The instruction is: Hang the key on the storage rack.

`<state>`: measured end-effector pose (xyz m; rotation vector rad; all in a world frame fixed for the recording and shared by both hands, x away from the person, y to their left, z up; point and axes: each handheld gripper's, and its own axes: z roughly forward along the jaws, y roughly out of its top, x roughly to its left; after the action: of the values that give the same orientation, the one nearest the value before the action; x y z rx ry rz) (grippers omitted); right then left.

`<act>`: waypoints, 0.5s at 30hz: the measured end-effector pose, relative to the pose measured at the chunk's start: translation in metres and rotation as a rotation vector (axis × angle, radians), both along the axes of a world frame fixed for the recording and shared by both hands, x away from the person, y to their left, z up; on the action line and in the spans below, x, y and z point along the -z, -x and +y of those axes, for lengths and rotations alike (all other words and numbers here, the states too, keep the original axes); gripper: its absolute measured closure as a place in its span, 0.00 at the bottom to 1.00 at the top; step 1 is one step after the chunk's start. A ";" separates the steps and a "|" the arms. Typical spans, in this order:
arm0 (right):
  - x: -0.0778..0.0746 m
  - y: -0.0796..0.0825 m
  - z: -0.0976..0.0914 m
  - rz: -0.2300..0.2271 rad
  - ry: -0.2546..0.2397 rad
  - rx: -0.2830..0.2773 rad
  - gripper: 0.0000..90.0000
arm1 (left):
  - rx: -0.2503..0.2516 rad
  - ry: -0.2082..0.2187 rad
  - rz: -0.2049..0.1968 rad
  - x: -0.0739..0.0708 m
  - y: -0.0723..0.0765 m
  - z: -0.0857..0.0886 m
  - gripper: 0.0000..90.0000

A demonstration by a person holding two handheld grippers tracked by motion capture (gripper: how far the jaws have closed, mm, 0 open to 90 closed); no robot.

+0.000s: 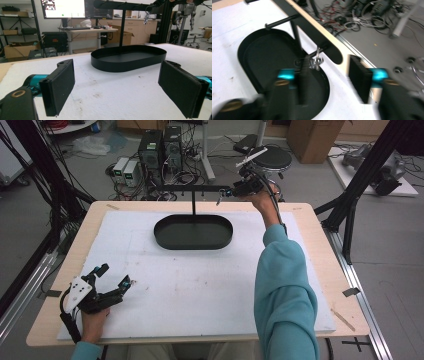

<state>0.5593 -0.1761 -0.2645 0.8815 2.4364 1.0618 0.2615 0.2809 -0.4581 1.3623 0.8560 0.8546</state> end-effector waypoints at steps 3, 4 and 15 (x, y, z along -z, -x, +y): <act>-0.005 0.013 -0.003 -0.023 -0.078 0.011 0.07 | 0.000 -0.001 -0.001 0.000 0.000 0.000 0.16; -0.005 0.013 -0.003 -0.023 -0.078 0.011 0.07 | 0.001 0.000 0.001 0.000 0.000 0.000 0.16; -0.022 0.096 -0.031 -0.137 -0.165 -0.092 0.01 | 0.000 -0.005 0.006 0.000 0.000 0.001 0.16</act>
<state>0.4635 -0.2069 -0.2427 0.7252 2.3208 1.3270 0.2618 0.2816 -0.4578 1.3700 0.8587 0.8535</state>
